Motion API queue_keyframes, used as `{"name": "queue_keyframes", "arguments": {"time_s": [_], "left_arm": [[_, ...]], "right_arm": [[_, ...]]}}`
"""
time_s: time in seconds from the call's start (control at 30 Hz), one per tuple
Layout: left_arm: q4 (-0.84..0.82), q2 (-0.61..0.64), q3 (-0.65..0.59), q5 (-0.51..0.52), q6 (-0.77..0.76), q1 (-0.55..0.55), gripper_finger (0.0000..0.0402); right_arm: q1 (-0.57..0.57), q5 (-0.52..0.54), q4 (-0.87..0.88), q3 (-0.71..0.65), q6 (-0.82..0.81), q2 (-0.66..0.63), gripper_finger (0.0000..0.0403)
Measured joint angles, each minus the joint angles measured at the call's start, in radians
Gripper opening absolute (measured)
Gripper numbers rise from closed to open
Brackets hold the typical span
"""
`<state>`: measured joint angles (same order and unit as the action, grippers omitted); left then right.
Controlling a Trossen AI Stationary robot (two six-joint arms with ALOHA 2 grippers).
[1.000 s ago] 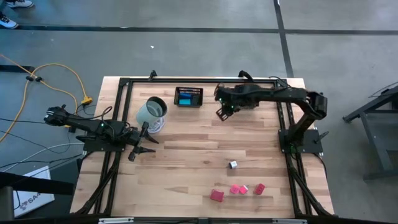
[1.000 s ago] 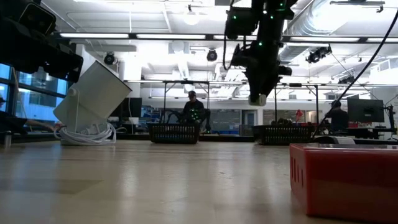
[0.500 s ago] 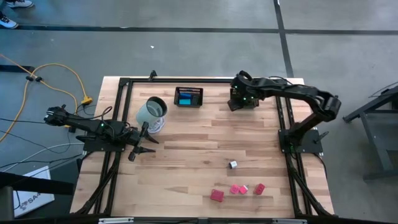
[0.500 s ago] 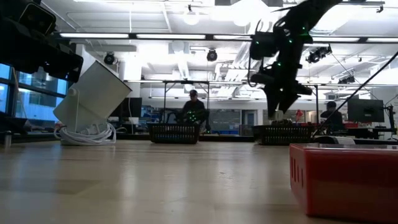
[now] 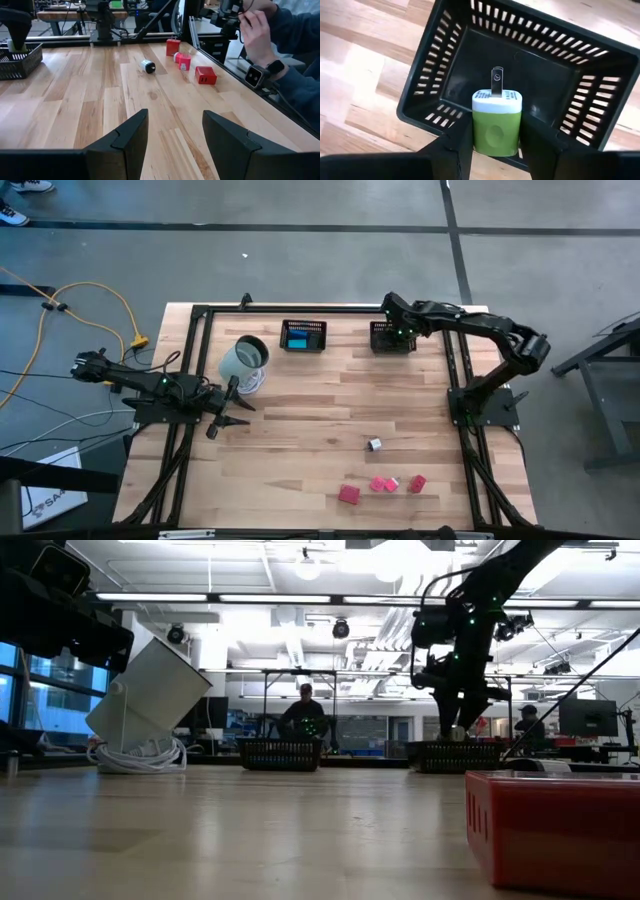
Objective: Pick & Place Office items
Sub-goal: Put the green charger adapter into the right black bin
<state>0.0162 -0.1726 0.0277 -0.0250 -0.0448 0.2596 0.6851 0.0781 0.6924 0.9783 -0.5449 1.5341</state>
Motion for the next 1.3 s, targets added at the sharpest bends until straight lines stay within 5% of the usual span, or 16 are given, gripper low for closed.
{"name": "queue_keyframes", "arguments": {"time_s": [1.3], "left_arm": [[0.000, 0.000, 0.000, 0.000, 0.000, 0.000, 0.0180]], "right_arm": [[0.077, 0.053, 0.088, 0.000, -0.144, 0.093, 0.0131]]}}
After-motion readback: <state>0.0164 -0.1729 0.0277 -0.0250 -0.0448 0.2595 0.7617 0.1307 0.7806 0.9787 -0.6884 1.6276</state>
